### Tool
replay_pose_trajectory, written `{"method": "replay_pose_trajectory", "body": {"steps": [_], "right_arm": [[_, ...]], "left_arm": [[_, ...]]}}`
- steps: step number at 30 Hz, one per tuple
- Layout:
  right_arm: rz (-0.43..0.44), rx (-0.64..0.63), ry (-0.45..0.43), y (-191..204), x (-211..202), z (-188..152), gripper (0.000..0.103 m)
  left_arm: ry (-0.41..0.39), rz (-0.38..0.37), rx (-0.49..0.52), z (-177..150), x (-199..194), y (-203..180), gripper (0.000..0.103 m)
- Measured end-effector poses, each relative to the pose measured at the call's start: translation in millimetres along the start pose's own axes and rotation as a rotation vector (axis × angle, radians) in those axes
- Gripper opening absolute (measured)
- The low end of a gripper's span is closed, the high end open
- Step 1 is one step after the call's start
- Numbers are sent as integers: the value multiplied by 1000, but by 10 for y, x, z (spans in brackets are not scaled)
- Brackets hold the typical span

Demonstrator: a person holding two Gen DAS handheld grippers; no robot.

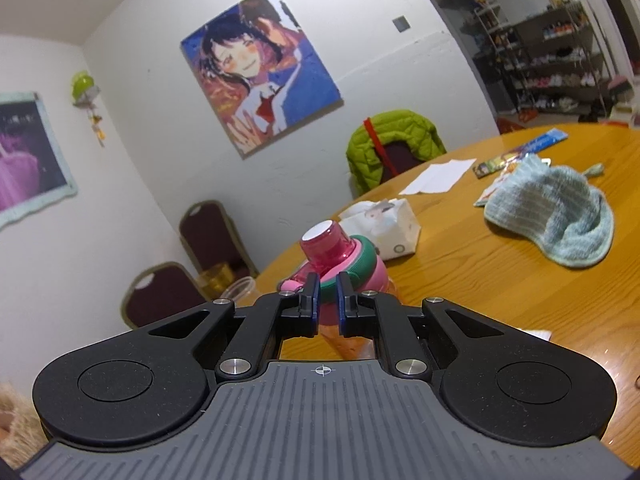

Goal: Clean container

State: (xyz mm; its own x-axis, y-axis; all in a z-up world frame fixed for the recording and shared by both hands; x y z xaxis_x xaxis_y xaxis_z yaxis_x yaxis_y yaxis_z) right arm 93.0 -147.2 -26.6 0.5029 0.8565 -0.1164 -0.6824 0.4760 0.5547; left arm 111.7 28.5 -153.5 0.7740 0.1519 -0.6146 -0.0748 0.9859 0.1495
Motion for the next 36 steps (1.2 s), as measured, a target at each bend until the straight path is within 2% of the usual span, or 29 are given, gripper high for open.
{"method": "replay_pose_trajectory", "body": {"steps": [4,7,9,10,13,17,19,25,28,34,36], "right_arm": [[9,-41,21,93,79,17,14],[-21,-91,84,173,134,11,17],[-46,-100,96,156,56,4,31],[-58,-103,98,144,8,1,44],[-89,-97,125,85,-113,-22,50],[-129,-76,197,-11,-217,-81,72],[-164,-70,252,-111,-164,-118,77],[-165,-1,338,-435,66,-237,85],[-162,27,371,-596,203,-297,85],[-211,16,437,-918,571,-460,85],[-242,-14,433,-941,600,-473,84]], "left_arm": [[0,0,0,0,0,0,103],[0,0,0,0,1,2,103],[0,0,0,0,1,1,103],[0,0,0,0,0,0,103],[0,0,0,0,2,1,103],[0,0,0,0,2,1,103],[0,0,0,0,3,2,103],[0,0,0,0,3,1,103],[0,0,0,0,3,1,103],[0,0,0,0,6,4,103],[0,0,0,-1,3,2,103]]}}
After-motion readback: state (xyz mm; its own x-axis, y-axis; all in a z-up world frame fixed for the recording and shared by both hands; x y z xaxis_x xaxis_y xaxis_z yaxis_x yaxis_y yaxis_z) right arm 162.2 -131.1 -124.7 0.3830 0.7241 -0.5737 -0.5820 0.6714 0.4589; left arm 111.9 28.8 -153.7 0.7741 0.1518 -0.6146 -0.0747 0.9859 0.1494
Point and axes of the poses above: each gripper's, at about its wrist camera, not at the fingertips, and x roughly the way its jaws point, y to its left, z to its top, the point moved 1 cm from there along x, roughly the way its jaws point, and after that the axes turned 13 degrees about z, right-handed, at the moved point
